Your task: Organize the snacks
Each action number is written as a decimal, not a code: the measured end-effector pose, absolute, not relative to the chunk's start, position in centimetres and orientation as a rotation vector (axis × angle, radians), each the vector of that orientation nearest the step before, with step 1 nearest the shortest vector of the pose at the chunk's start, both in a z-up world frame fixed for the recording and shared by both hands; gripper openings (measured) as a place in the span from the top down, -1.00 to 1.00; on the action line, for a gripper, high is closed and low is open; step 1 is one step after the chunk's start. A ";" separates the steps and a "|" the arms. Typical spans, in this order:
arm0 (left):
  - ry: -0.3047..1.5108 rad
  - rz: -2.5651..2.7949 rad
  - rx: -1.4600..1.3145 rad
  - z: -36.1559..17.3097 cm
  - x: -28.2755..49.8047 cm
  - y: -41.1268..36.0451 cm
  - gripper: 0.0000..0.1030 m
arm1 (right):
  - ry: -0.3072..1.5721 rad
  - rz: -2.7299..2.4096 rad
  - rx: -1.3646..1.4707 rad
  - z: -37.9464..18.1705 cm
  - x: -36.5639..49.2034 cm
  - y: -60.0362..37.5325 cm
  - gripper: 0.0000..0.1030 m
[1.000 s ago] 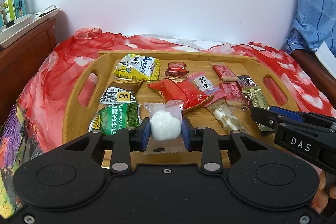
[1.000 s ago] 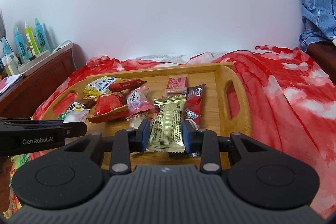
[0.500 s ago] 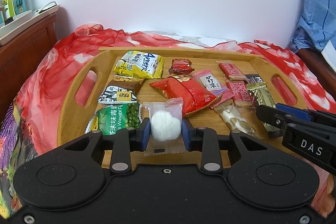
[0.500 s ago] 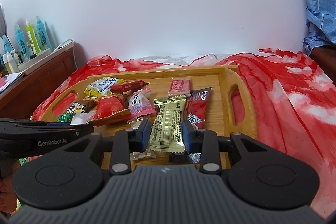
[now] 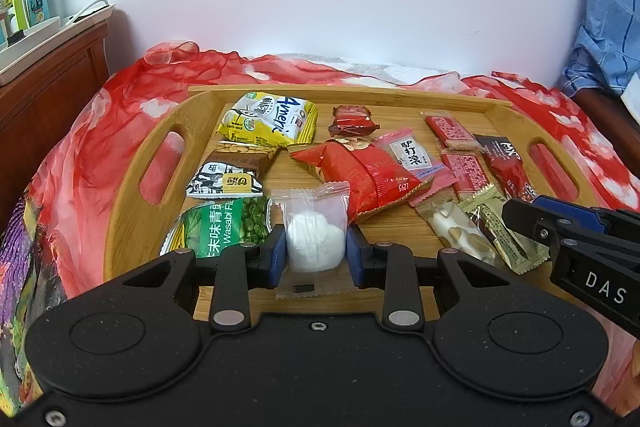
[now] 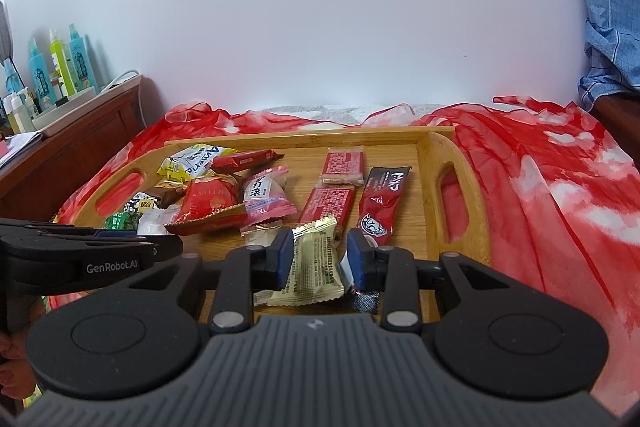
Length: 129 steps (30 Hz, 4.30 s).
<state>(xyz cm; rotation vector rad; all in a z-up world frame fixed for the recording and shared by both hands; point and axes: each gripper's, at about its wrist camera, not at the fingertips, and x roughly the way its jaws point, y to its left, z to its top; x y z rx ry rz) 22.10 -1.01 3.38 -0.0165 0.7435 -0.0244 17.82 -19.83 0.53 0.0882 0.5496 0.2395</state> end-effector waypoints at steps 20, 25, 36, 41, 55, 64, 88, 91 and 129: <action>0.702 -0.002 0.016 5.7 20.2 -0.8 -0.23 | 0.497 0.230 0.164 1.5 16.4 -20.9 -0.39; 0.686 -0.003 0.036 6.6 18.9 -0.8 -0.46 | 0.469 0.200 0.171 1.8 15.4 -21.4 -0.53; 0.682 -0.023 0.040 7.9 15.5 -0.5 -0.69 | 0.436 0.180 0.116 2.8 12.2 -21.3 -0.71; 0.685 -0.026 0.025 7.9 13.8 -0.1 -0.72 | 0.425 0.176 0.093 3.1 10.5 -21.0 -0.73; 0.720 -0.018 -0.017 6.9 9.9 1.1 -0.76 | 0.455 0.169 0.029 2.3 6.5 -20.3 -0.75; 0.751 -0.006 -0.020 5.5 7.7 1.5 -0.78 | 0.480 0.160 0.030 1.4 4.8 -20.2 -0.76; 0.821 0.020 -0.011 1.2 5.5 1.4 -0.87 | 0.578 0.107 -0.014 -1.7 3.0 -19.0 -0.84; 0.821 0.019 -0.010 1.2 5.6 1.4 -0.90 | 0.608 0.084 -0.024 -2.2 3.2 -18.9 -0.84; 0.830 0.030 -0.020 0.7 5.9 1.5 -1.00 | 0.649 0.053 -0.052 -3.4 4.0 -18.4 -1.00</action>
